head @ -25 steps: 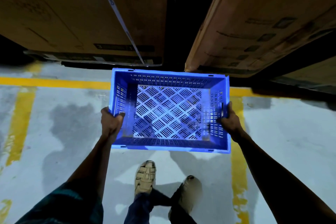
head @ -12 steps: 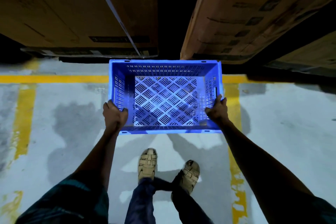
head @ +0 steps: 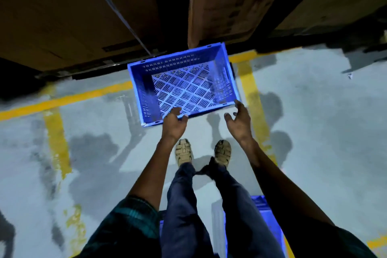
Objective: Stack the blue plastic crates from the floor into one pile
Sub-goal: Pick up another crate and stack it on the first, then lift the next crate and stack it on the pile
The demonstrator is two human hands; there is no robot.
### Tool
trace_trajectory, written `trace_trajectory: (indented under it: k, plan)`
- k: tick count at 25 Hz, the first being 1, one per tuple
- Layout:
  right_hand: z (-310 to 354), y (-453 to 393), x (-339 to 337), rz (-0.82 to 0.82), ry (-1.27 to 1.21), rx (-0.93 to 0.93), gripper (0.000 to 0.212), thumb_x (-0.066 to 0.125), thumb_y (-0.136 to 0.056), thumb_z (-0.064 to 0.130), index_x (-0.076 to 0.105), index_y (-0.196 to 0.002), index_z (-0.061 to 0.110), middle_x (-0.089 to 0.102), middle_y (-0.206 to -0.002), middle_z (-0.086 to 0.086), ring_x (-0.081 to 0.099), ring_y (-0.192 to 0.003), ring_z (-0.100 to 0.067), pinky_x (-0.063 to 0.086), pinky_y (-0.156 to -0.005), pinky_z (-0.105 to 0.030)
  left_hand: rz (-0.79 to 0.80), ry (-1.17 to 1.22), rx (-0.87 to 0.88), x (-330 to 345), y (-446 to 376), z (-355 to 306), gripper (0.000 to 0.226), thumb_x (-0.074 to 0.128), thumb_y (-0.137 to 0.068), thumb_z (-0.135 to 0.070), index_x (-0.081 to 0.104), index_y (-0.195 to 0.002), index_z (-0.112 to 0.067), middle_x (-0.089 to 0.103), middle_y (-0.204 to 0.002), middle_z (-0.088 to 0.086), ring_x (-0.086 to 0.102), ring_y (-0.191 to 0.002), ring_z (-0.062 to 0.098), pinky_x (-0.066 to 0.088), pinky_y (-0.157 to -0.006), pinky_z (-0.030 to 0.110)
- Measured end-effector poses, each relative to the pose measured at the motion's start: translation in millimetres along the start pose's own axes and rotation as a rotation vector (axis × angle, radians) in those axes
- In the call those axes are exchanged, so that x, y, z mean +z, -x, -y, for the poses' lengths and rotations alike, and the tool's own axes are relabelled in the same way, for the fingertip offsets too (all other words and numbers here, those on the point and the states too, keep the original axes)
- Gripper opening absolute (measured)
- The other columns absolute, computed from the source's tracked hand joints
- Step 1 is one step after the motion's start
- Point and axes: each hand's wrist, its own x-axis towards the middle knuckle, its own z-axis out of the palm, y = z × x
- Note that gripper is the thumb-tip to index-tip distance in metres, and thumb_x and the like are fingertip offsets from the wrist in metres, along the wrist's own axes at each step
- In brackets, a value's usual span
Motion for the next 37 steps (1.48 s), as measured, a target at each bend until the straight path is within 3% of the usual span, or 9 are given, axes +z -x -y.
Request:
trace_trajectory:
  k: [4, 7, 13, 16, 21, 26, 31, 33, 37]
  plan:
    - [-3, 101, -40, -0.132, -0.079, 0.109, 0.055, 0.063, -0.090, 0.014, 0.046, -0.142, 0.011, 0.054, -0.138, -0.013, 0.067, -0.095, -0.027, 0.047, -0.083, -0.027, 0.170, -0.061, 0.182, -7, 85, -36, 0.027, 0.061, -0.093, -0.014, 0.064, -0.117, -0.002, 0.069, -0.111, 0.016, 0.066, -0.101, 0.027, 0.046, -0.084, 0.025]
    - [-21, 168, -56, -0.204, -0.162, 0.180, 0.053, 0.064, -0.090, 0.015, 0.047, -0.140, 0.014, 0.057, -0.136, -0.013, 0.064, -0.083, -0.020, 0.052, -0.087, -0.036, 0.281, -0.095, 0.305, -9, 130, -48, 0.030, 0.061, -0.094, -0.018, 0.062, -0.121, -0.005, 0.067, -0.096, 0.009, 0.062, -0.089, 0.018, 0.046, -0.082, 0.024]
    - [-81, 289, -69, -0.439, -0.390, 0.359, 0.050, 0.062, -0.087, 0.015, 0.050, -0.136, 0.014, 0.061, -0.132, -0.010, 0.064, -0.085, -0.021, 0.052, -0.086, -0.038, 0.504, -0.273, 0.609, 9, 217, -39, 0.027, 0.061, -0.094, -0.020, 0.066, -0.118, -0.010, 0.072, -0.103, 0.004, 0.066, -0.094, 0.011, 0.052, -0.088, 0.026]
    - [-114, 352, -85, -0.613, -0.581, 0.436, 0.049, 0.060, -0.083, 0.024, 0.053, -0.131, 0.019, 0.063, -0.126, -0.005, 0.065, -0.086, -0.023, 0.055, -0.087, -0.050, 0.618, -0.394, 0.726, 29, 264, -30, 0.024, 0.061, -0.093, -0.016, 0.068, -0.115, -0.009, 0.071, -0.098, 0.002, 0.065, -0.090, 0.010, 0.051, -0.085, 0.023]
    - [-176, 452, -101, -0.929, -0.721, 0.596, 0.045, 0.055, -0.080, 0.030, 0.059, -0.124, 0.022, 0.068, -0.112, -0.008, 0.066, -0.096, -0.027, 0.055, -0.087, -0.049, 0.821, -0.512, 0.859, 74, 338, -23, 0.024, 0.062, -0.093, -0.016, 0.069, -0.114, -0.009, 0.073, -0.098, 0.008, 0.065, -0.089, 0.016, 0.051, -0.082, 0.026]
    - [-211, 533, -65, -1.192, -0.885, 0.812, 0.039, 0.059, -0.086, 0.035, 0.060, -0.121, 0.016, 0.068, -0.111, -0.013, 0.068, -0.097, -0.034, 0.055, -0.082, -0.050, 1.133, -0.705, 0.947, 114, 379, -34, 0.026, 0.060, -0.095, -0.022, 0.067, -0.118, -0.012, 0.069, -0.100, 0.002, 0.062, -0.091, 0.010, 0.042, -0.071, 0.004]
    - [-223, 592, -39, -1.426, -1.088, 0.926, 0.027, 0.056, -0.094, 0.011, 0.059, -0.121, 0.008, 0.067, -0.109, -0.020, 0.062, -0.082, -0.028, 0.051, -0.063, -0.031, 1.180, -0.779, 1.059, 171, 404, -63, 0.028, 0.062, -0.093, -0.025, 0.068, -0.116, -0.010, 0.074, -0.104, 0.010, 0.069, -0.096, 0.019, 0.055, -0.085, 0.035]
    - [-234, 620, -32, -1.503, -1.161, 0.980, 0.027, 0.054, -0.094, 0.009, 0.059, -0.120, 0.008, 0.065, -0.106, -0.016, 0.062, -0.082, -0.026, 0.048, -0.056, -0.024, 1.214, -0.855, 1.085, 195, 426, -58, 0.032, 0.062, -0.091, -0.030, 0.068, -0.115, -0.011, 0.075, -0.103, 0.010, 0.070, -0.094, 0.022, 0.054, -0.083, 0.037]
    - [-269, 672, -12, -1.612, -1.200, 1.026, 0.023, 0.058, -0.092, 0.017, 0.062, -0.115, 0.017, 0.068, -0.099, -0.012, 0.066, -0.079, -0.026, 0.050, -0.063, -0.032, 1.286, -0.936, 1.085, 237, 474, -27, 0.029, 0.062, -0.092, -0.026, 0.068, -0.117, -0.012, 0.074, -0.103, 0.007, 0.069, -0.094, 0.020, 0.054, -0.084, 0.035]
